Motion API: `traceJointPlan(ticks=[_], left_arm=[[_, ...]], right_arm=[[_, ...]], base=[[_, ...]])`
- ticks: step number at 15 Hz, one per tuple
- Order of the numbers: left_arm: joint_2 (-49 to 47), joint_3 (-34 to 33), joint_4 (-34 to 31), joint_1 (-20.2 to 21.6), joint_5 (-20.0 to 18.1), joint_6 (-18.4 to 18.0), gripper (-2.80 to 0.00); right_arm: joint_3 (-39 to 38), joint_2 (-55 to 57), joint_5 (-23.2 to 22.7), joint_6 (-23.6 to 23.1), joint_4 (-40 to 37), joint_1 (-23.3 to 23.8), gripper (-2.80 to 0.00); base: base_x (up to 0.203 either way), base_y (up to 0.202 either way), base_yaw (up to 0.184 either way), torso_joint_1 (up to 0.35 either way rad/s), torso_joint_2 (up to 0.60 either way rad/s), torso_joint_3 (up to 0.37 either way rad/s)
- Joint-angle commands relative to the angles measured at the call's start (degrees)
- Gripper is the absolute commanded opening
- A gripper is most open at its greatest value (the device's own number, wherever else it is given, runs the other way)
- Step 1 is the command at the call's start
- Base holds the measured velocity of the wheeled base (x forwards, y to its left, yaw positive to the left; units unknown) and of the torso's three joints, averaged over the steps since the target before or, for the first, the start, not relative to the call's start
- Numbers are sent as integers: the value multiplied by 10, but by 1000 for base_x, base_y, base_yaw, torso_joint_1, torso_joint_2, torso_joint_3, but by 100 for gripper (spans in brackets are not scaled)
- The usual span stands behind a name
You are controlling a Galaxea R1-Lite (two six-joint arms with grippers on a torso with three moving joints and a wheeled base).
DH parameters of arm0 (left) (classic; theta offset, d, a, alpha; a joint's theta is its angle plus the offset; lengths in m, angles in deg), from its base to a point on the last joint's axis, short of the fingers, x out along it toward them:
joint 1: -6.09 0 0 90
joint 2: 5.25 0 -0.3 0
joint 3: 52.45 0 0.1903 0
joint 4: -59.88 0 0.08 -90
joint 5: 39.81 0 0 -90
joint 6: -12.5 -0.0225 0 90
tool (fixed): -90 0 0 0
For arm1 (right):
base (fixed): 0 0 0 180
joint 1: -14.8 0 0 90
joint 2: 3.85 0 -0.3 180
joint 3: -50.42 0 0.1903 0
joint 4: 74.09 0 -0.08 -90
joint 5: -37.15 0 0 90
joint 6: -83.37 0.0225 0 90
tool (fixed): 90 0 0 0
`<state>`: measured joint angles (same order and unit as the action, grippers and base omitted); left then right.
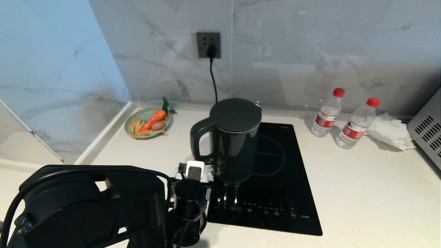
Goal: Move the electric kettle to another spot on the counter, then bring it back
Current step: Finish boiling water, then pick up the kettle
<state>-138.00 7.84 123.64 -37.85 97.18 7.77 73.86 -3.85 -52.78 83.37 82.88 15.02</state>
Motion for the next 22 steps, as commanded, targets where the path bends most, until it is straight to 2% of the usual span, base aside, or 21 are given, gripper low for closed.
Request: traceJointPlan(ticks=[1,9,15,22], left_arm=[[6,-1,5,-2,3,0,0],[-1,-18,5,7,2,5,0],[22,-126,5,13,1,81,0],[77,-146,5,11,3,85,0]], right_arm=[[0,0,0,0,0,0,-280],[0,0,0,0,0,0,-280],[0,0,0,0,0,0,-280],[0,0,0,0,0,0,-280]], base=[[0,0,0,0,0,0],[0,0,0,0,0,0],[0,0,0,0,0,0],[0,0,0,0,0,0]])
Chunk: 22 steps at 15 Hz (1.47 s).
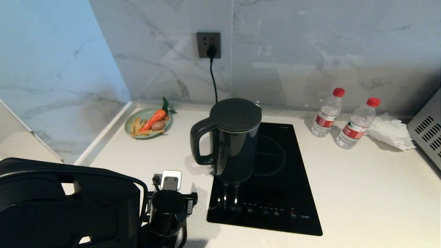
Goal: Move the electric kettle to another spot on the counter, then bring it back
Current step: Pick up the kettle
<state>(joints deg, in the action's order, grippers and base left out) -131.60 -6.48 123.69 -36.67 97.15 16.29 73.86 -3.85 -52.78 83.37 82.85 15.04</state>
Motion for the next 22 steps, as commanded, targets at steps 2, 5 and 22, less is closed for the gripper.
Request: traceJointPlan(ticks=[2,5,22], left_arm=[[31,-16,5,-1,2,1,0],[40,-27,5,-2,2,2,-280],[260,-44,-126,5,-63,26,-280]], right_arm=[[0,0,0,0,0,0,-280],[0,0,-1,0,0,-1,-280],[0,0,0,0,0,-1,-280]], base=[[0,0,0,0,0,0],[0,0,0,0,0,0],[0,0,0,0,0,0]])
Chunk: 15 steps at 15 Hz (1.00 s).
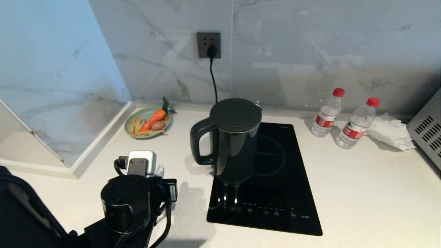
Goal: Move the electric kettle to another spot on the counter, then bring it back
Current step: Pick up the kettle
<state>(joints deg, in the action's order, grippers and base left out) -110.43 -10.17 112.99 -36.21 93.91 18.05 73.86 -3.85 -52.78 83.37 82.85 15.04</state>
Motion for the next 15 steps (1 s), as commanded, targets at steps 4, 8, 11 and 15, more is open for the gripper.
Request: traceJointPlan(ticks=[4,8,11,15], left_arm=[[159,11,-263,5,-153,102,-280],[168,129,-474,-56,-78,218,-280],[154,155,-486,-115,-1,242,-280],[137,169,-488,-134,28,270,-280]], right_arm=[[0,0,0,0,0,0,-280],[0,0,-1,0,0,0,-280],[0,0,0,0,0,0,-280],[0,0,0,0,0,-1,-280]], base=[[0,0,0,0,0,0],[0,0,0,0,0,0],[0,0,0,0,0,0],[0,0,0,0,0,0]])
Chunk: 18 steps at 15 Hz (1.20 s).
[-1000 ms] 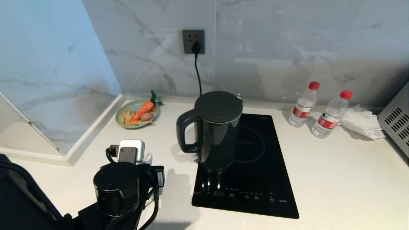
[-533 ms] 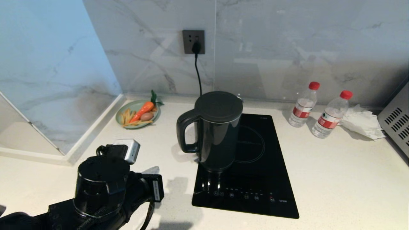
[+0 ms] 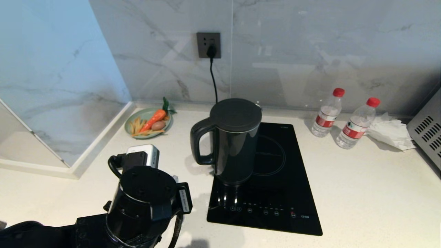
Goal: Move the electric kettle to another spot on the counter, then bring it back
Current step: Pick up the kettle
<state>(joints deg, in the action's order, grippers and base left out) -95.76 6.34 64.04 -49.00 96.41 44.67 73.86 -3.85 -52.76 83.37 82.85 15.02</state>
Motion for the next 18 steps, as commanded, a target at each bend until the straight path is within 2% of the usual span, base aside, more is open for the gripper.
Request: traceJointPlan(ticks=[1,4,5,9,14,18], left_arm=[[-18,14,2,-16,10,5,-280],[-41,55,-5,-29,27,5,-280],[-41,65,-17,-32,27,6,0],[-51,81,-20,-32,19,14,0],[-104,135,-19,-19,27,16,0],[-118,159,-17,10,27,12,0]], right_arm=[[-1,0,0,0,0,0,-280],[0,0,0,0,0,0,-280],[0,0,0,0,0,0,-280],[0,0,0,0,0,0,-280],[0,0,0,0,0,0,-280],[0,0,0,0,0,0,-280]], base=[[0,0,0,0,0,0],[0,0,0,0,0,0],[0,0,0,0,0,0],[0,0,0,0,0,0],[0,0,0,0,0,0],[0,0,0,0,0,0]])
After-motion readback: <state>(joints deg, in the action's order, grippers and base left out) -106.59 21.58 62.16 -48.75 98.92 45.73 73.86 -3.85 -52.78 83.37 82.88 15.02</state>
